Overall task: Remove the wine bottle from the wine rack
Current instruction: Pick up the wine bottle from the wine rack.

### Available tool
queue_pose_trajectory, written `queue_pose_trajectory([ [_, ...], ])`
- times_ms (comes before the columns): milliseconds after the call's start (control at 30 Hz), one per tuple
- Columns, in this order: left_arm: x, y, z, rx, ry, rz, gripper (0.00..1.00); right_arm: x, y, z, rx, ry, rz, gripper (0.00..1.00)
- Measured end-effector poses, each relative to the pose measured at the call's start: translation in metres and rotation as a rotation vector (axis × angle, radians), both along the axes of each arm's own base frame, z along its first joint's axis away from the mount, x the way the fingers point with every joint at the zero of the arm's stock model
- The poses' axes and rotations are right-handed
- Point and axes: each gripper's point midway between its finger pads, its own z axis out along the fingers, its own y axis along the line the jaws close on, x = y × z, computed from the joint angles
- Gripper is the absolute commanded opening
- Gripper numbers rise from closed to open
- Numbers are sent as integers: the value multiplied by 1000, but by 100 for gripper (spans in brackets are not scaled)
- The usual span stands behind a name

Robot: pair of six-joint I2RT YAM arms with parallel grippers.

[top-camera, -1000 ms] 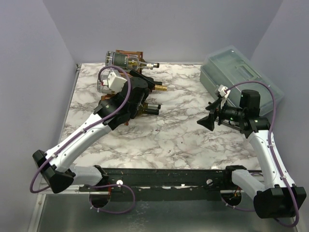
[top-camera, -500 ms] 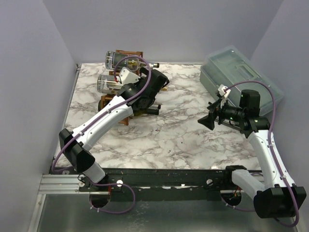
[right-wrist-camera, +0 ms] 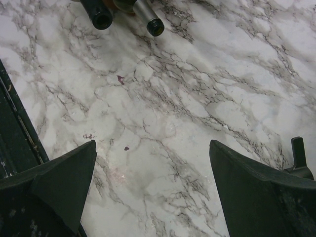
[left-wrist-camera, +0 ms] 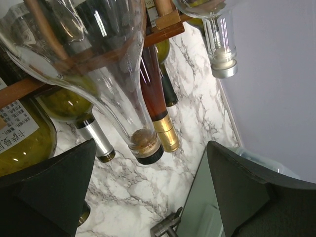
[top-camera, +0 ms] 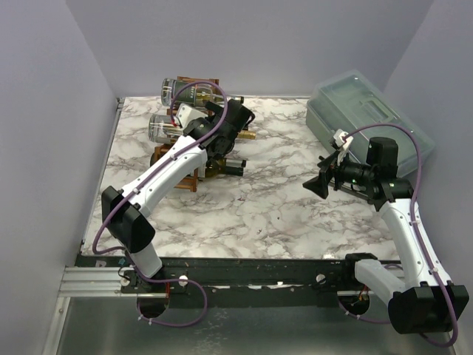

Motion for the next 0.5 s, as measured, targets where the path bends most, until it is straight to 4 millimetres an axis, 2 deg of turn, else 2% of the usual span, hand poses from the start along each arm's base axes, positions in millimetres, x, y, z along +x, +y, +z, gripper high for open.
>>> queue_pose_trajectory([
  [133, 4, -2, -1, -17, -3, 18, 91, 0, 0, 0, -1, 0, -2, 100],
  [500, 9, 1, -19, -23, 18, 92, 83, 1, -1, -1, -4, 0, -6, 100],
])
